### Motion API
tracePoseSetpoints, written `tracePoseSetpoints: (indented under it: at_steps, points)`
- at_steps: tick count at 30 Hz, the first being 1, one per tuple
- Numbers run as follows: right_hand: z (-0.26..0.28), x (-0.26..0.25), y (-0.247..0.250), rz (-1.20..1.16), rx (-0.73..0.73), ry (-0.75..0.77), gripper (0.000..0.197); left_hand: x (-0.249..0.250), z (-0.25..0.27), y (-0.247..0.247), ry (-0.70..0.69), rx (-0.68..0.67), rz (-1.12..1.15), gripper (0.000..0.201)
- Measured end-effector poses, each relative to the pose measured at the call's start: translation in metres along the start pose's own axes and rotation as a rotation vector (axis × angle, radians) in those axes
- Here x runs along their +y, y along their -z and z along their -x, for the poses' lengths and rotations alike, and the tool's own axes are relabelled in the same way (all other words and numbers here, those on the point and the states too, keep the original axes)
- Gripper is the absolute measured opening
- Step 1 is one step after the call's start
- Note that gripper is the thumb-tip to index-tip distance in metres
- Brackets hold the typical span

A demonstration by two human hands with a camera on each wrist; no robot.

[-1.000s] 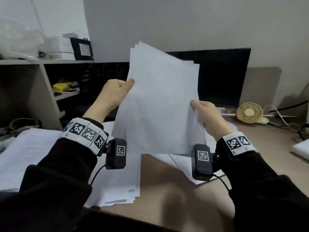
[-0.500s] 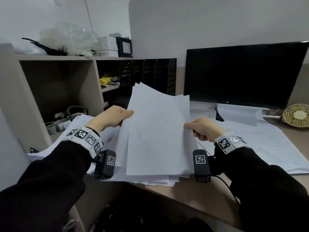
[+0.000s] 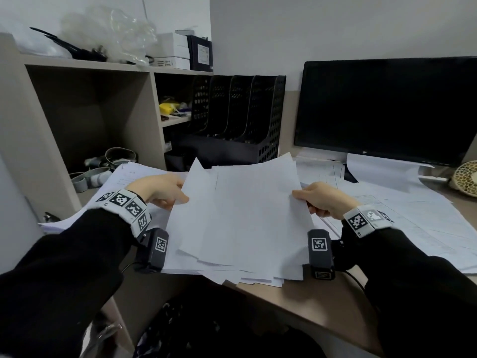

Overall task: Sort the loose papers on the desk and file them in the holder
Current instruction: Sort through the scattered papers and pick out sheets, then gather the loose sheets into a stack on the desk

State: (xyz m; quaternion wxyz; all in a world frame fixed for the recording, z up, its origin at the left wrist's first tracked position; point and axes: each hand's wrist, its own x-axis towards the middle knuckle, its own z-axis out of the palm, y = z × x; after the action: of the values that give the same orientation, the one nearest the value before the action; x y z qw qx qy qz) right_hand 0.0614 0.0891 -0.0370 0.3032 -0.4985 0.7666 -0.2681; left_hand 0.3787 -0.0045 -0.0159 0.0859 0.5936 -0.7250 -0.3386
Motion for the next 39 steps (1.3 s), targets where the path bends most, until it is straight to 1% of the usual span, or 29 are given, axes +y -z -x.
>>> tracePoseSetpoints:
  at_steps: [3, 5, 7, 9, 10, 12, 14, 16, 17, 18, 19, 21, 23, 24, 26, 29, 32, 34, 37, 39]
  points:
    - [0.0, -0.004, -0.006, 0.047, -0.013, 0.008, 0.034, 0.001, -0.004, -0.001, -0.006, 0.019, 0.022, 0.019]
    - [-0.002, -0.003, -0.004, 0.058, 0.025, -0.002, 0.033, 0.0, -0.007, 0.0, -0.012, 0.023, 0.045, 0.024]
    - [-0.006, 0.0, 0.0, 0.002, 0.085, -0.025, 0.029, 0.001, -0.01, 0.002, -0.025, 0.032, 0.085, 0.033]
    - [-0.009, 0.004, 0.005, -0.043, 0.125, -0.044, 0.026, 0.003, -0.014, 0.002, -0.023, 0.072, 0.117, 0.038]
    - [-0.009, 0.005, 0.006, -0.048, 0.122, -0.053, 0.025, 0.004, -0.017, 0.001, -0.019, 0.091, 0.124, 0.041]
    - [-0.009, 0.004, 0.004, -0.034, 0.07, -0.074, 0.02, 0.007, -0.023, -0.001, -0.011, 0.111, 0.114, 0.046]
    - [-0.009, 0.001, -0.004, -0.029, -0.008, -0.08, 0.009, 0.009, -0.031, -0.006, 0.017, 0.075, 0.094, 0.048]
    - [-0.012, -0.002, -0.014, -0.036, -0.053, -0.073, 0.012, 0.011, -0.037, -0.012, 0.059, 0.032, 0.065, 0.036]
    - [-0.013, -0.004, -0.02, -0.03, -0.056, -0.064, 0.01, 0.012, -0.037, -0.014, 0.087, 0.026, 0.04, 0.028]
    - [-0.015, -0.006, -0.024, -0.013, -0.053, -0.05, 0.01, 0.014, -0.036, -0.014, 0.112, 0.032, 0.017, 0.025]
    - [-0.015, -0.008, -0.027, 0.008, -0.046, -0.04, 0.012, 0.017, -0.034, -0.013, 0.127, 0.048, -0.003, 0.026]
    - [-0.016, -0.008, -0.029, 0.002, -0.044, -0.026, 0.015, 0.023, -0.03, -0.006, 0.13, 0.102, -0.055, 0.038]
    - [-0.016, -0.006, -0.025, -0.042, -0.051, -0.03, 0.014, 0.034, -0.023, 0.002, 0.099, 0.154, -0.119, 0.052]
    - [-0.014, -0.005, -0.021, -0.059, -0.052, -0.034, 0.013, 0.042, -0.019, 0.005, 0.072, 0.167, -0.135, 0.056]
    - [-0.008, -0.002, -0.011, -0.096, -0.03, -0.043, 0.01, 0.062, -0.012, 0.007, 0.001, 0.175, -0.137, 0.055]
    - [-0.001, 0.005, 0.007, -0.115, 0.011, -0.049, 0.012, 0.098, -0.001, -0.003, -0.11, 0.159, -0.137, 0.05]
    - [0.008, 0.019, 0.027, -0.087, 0.035, -0.068, 0.014, 0.136, 0.005, -0.025, -0.21, 0.099, -0.128, 0.051]
    - [0.016, 0.035, 0.044, -0.1, 0.076, -0.084, 0.013, 0.161, 0.007, -0.046, -0.28, 0.038, -0.153, 0.05]
    - [0.027, 0.068, 0.072, -0.105, 0.201, -0.143, 0.015, 0.196, 0.004, -0.087, -0.36, -0.066, -0.251, 0.057]
    - [0.031, 0.089, 0.087, -0.042, 0.284, -0.195, 0.023, 0.211, 0.006, -0.108, -0.388, -0.124, -0.309, 0.058]
